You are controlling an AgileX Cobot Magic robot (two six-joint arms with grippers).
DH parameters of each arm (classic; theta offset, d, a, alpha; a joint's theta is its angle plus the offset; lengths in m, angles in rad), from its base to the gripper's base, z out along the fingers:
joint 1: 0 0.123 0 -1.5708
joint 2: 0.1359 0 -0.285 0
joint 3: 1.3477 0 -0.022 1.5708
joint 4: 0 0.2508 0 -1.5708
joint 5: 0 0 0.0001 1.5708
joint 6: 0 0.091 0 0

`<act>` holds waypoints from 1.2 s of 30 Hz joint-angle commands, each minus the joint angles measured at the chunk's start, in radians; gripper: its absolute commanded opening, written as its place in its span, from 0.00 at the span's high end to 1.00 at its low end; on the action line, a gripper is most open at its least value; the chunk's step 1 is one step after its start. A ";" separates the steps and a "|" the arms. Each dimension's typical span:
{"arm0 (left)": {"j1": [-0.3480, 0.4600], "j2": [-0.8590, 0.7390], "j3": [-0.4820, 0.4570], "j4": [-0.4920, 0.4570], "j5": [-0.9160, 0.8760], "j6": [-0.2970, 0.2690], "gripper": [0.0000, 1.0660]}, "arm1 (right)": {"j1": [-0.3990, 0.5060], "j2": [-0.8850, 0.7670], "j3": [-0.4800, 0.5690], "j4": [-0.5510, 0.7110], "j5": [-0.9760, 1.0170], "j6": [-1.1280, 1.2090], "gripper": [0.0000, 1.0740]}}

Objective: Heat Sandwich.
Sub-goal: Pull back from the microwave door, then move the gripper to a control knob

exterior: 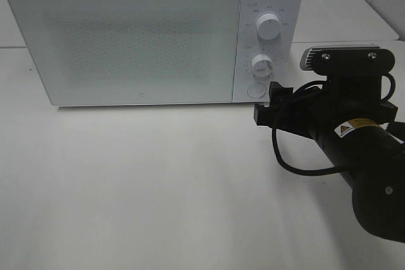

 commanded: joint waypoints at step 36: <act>0.003 -0.024 0.003 -0.001 -0.003 -0.009 0.05 | -0.169 0.337 -0.377 -0.172 0.053 -0.015 0.29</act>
